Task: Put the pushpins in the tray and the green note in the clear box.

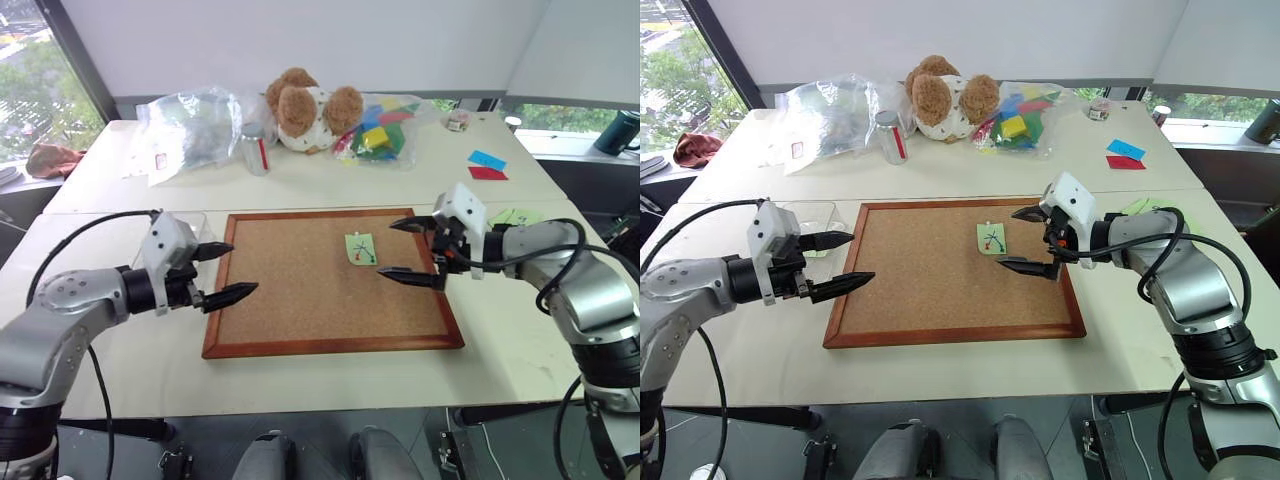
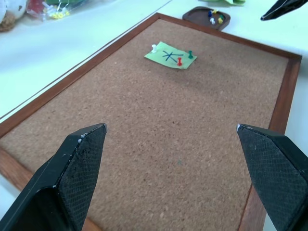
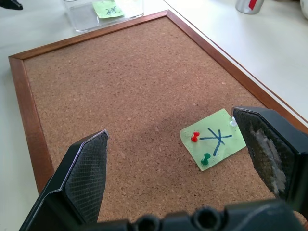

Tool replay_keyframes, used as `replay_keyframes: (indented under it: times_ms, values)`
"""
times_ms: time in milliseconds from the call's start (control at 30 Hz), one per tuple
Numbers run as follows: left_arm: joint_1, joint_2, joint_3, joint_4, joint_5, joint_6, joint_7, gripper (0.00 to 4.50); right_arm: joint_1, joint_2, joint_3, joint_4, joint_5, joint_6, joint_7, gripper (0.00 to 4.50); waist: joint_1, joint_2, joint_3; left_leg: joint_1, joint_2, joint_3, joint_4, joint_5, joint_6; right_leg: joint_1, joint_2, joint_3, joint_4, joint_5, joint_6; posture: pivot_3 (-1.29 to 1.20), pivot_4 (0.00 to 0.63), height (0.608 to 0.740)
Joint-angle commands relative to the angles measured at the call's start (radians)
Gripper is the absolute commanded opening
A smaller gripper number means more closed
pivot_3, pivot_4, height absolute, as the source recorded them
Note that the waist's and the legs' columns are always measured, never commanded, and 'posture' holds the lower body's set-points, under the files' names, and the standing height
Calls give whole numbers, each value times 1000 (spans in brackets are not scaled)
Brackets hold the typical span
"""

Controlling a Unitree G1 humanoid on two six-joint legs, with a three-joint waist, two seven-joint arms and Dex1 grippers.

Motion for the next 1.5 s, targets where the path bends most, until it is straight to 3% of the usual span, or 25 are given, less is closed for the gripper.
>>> replay_keyframes:
  times_ms: [33, 300, 400, 567, 600, 667, 900, 1133, 1233, 1300, 1500]
  values:
    - [-18, -3, 0, -11, -5, -16, 3, 4458, -1, -5, -31, -43, 7, 7, -15, 4500, 0, 0, 0, 0, 0, 0, 0, 0, 0, 0, 0, 0, 0, 0, 0, 0, 150, 740]
    - [-65, -56, -71, 68, 47, -54, 26, 4458, 4, 10, -40, -52, 4, 28, -59, 4500, 1, 0, 0, 0, 0, 0, 0, 0, 0, 0, 0, 0, 0, 0, 0, 0, 150, 740]
    - [-82, -99, -125, 102, 84, -91, 26, 3664, 2, 21, -32, -49, -6, 31, -84, 4500, 1, 0, 0, 0, 0, 0, 0, 0, 0, 0, 0, 0, 0, 0, 0, 0, 150, 740]
    - [-126, -184, -235, 220, 189, -185, 39, 1093, -47, 83, 6, -26, -31, 72, -157, 4500, -2, 0, 0, 0, 0, 0, 0, 0, -1, 0, 0, 0, 1, 0, 0, 0, 150, 740]
    - [-135, -197, -248, 243, 205, -201, 41, 896, -62, 98, 12, -13, -36, 84, -170, 4500, -3, 0, 0, 0, 0, 0, 0, 0, -1, 0, 0, 0, 1, 0, 0, 0, 150, 740]
    - [-164, -249, -309, 323, 281, -256, 78, 79, -113, 146, 47, 58, -82, 123, -234, 4500, -3, 0, 0, 1, 0, 0, 0, 0, -1, 0, 1, 0, 1, 0, 0, 0, 150, 740]
    - [-199, -376, -354, 437, 351, -308, 130, 24, -241, 301, 111, 305, -171, 154, -351, 4500, -1, 0, 0, 0, 0, 0, 0, 4, -7, -1, 1, 0, 2, 0, 0, 0, 150, 740]
    - [-193, -390, -352, 463, 375, -321, 128, 24, -330, 396, 125, 566, -242, 54, -393, 4500, -4, 0, 0, 0, -1, 1, 0, 4, -8, -2, 1, 0, 2, 0, 0, 0, 150, 740]
    - [-186, -377, -351, 446, 381, -313, 126, 0, -371, 444, 122, 717, -266, -22, -411, 3704, -7, 0, 0, 0, -1, 1, 0, 4, -8, -1, 1, 0, 2, 0, 0, 0, 150, 740]
    - [-180, -376, -345, 431, 378, -305, 131, 0, -386, 461, 120, 761, -274, -50, -403, 2840, -8, 0, 0, 0, -1, 1, 0, 5, -8, -1, 1, 0, 2, 0, 0, 0, 150, 740]
    - [-162, -375, -334, 405, 379, -292, 144, 0, -414, 490, 118, 866, -297, -114, -388, 2840, -9, 0, 0, 0, -1, 1, 0, 5, -8, -1, 1, 0, 2, 0, 0, 0, 150, 740]
